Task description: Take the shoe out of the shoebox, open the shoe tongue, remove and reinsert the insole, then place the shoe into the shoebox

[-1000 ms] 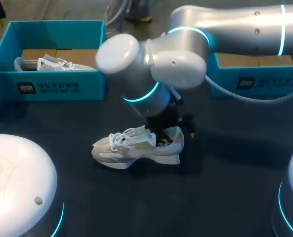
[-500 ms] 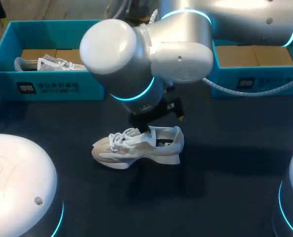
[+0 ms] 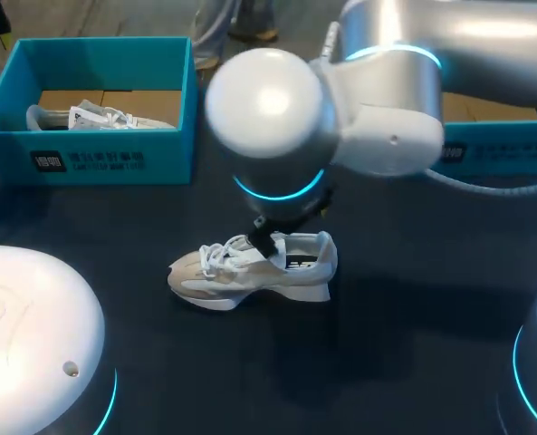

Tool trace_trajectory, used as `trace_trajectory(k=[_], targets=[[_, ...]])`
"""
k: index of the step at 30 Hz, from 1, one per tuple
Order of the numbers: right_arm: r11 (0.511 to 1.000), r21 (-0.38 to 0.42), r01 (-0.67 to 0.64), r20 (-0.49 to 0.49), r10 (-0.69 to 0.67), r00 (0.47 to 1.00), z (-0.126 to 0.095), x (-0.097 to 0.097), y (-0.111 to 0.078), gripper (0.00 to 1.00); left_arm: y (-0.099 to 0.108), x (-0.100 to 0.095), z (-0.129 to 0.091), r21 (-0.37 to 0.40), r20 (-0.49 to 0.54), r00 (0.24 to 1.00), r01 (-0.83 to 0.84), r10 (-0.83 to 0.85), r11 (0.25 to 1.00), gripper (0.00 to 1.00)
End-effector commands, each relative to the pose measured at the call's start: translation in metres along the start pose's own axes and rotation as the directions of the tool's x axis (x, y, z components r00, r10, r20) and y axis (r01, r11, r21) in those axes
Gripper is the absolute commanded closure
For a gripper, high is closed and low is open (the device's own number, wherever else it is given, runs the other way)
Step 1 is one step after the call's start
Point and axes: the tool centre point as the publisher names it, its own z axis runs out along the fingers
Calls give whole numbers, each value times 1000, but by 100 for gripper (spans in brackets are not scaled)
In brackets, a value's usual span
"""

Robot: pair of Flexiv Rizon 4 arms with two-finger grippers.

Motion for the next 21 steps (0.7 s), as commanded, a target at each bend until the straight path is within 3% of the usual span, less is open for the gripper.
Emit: trace_trajectory(k=[1,9,11,13,21], targets=[[867,-334,369,-108,-424,899,-3,-11,-19,0,-1,1,0,-2,-2,1000,-1,1,1000,0],[738,-413,534,-45,-602,798,-9,-31,-33,0,-1,1,0,-2,-2,1000,-1,1,1000,0],[685,-383,620,16,-667,745,-11,-33,-32,0,-1,1,0,-2,-2,1000,-1,1,1000,0],[634,-300,713,46,-737,675,-11,-32,-30,0,-1,1,0,-2,-2,1000,-1,1,1000,0],[634,-300,713,46,-737,675,-11,-32,-30,0,-1,1,0,-2,-2,1000,-1,1,1000,0]])
